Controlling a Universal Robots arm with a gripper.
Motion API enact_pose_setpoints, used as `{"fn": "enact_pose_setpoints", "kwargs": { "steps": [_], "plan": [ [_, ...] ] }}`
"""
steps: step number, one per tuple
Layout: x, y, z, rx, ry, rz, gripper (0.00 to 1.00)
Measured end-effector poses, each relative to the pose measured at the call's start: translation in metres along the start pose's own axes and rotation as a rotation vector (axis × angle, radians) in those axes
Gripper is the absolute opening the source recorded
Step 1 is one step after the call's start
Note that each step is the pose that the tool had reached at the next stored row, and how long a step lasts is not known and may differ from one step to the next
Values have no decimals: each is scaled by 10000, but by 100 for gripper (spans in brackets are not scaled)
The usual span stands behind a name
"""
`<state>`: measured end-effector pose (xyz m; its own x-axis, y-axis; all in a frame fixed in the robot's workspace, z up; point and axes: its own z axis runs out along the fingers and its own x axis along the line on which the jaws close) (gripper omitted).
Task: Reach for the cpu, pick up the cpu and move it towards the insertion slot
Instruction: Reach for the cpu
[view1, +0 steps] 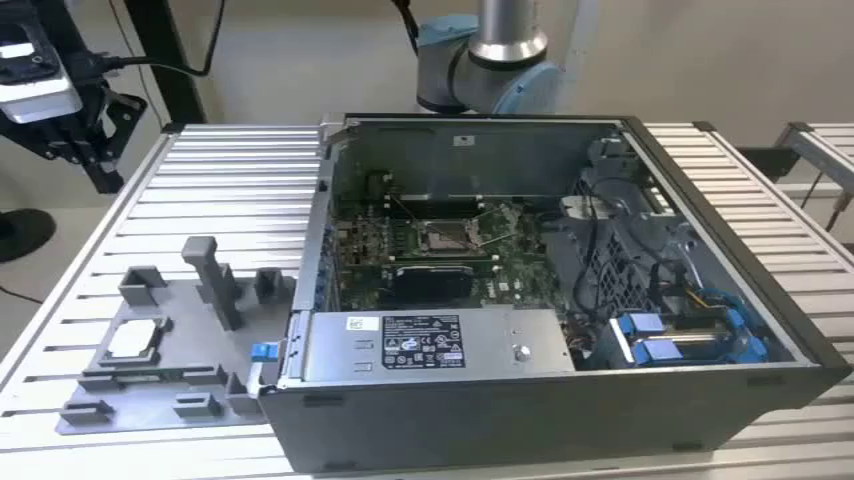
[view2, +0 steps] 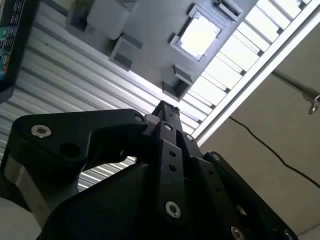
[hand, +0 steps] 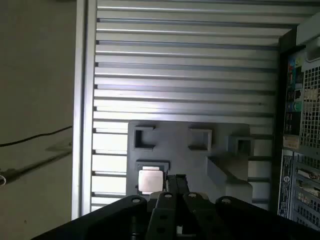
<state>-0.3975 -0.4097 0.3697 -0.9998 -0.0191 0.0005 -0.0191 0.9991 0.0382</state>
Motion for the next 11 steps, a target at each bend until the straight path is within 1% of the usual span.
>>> {"fn": "enact_pose_setpoints", "kwargs": {
  "steps": [11],
  "plan": [
    [0,0,0,0,0,0,0]
  ]
}}
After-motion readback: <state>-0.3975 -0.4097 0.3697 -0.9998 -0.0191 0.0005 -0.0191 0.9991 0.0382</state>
